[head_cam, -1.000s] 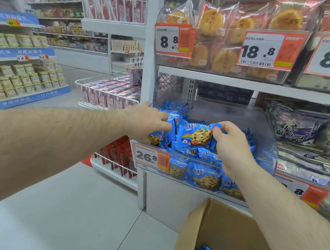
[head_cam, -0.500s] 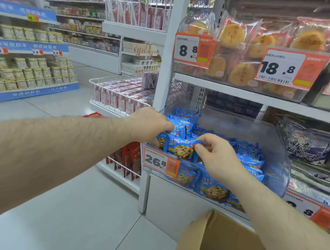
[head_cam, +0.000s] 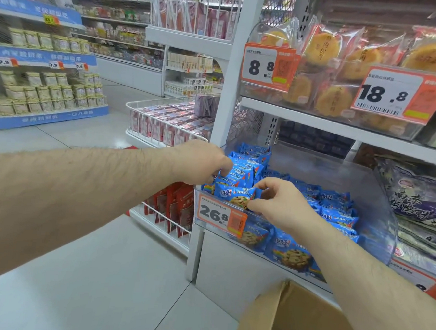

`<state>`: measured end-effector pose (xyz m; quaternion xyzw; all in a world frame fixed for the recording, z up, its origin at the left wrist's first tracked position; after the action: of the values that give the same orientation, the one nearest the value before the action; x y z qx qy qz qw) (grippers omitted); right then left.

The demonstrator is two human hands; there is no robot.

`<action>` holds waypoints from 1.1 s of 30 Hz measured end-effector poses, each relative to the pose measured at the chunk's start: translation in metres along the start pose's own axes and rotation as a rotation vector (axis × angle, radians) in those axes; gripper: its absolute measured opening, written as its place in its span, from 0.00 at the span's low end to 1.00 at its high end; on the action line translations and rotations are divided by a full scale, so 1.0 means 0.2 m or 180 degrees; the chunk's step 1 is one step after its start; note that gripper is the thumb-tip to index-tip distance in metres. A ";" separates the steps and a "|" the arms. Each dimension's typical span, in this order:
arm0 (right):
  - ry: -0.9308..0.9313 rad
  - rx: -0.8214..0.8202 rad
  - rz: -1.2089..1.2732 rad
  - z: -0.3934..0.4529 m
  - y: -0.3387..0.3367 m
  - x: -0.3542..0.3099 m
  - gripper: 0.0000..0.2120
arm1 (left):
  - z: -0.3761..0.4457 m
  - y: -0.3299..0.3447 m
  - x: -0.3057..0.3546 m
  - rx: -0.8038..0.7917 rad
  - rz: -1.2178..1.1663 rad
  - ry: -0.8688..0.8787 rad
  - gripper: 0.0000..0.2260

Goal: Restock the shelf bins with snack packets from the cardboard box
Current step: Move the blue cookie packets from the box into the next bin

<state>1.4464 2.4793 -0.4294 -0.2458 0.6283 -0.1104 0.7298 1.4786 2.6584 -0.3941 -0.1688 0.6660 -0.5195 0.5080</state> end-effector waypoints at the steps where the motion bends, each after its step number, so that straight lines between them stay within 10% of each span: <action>1: -0.0031 -0.0003 -0.0067 0.00 0.01 0.00 0.07 | 0.00 0.00 0.00 -0.0018 -0.0008 0.0000 0.13; 12: 0.0295 0.2210 0.0723 0.06 -0.52 0.18 0.05 | 0.05 -0.13 0.17 0.1211 -0.1394 -0.1547 0.12; 19: 0.0891 0.2083 0.0275 0.50 -0.49 0.35 0.08 | 0.15 0.09 0.23 0.0102 -0.0998 -0.2027 0.27; 33: 0.1185 0.2028 -0.0892 0.87 -0.37 0.39 0.16 | 0.16 0.09 0.24 0.0230 -0.1121 -0.2157 0.21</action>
<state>1.6409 2.4186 -0.4442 -0.0661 0.6445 -0.4411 0.6210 1.4910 2.6129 -0.4329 -0.4248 0.4024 -0.5367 0.6079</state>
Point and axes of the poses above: each hand's wrist, its own z-axis towards the middle knuckle, its own y-axis out of the palm, x = y × z, the point moved 4 cm from there along z, towards the middle knuckle, and after that the axes turned 11 degrees about z, right-handed, at the moved point
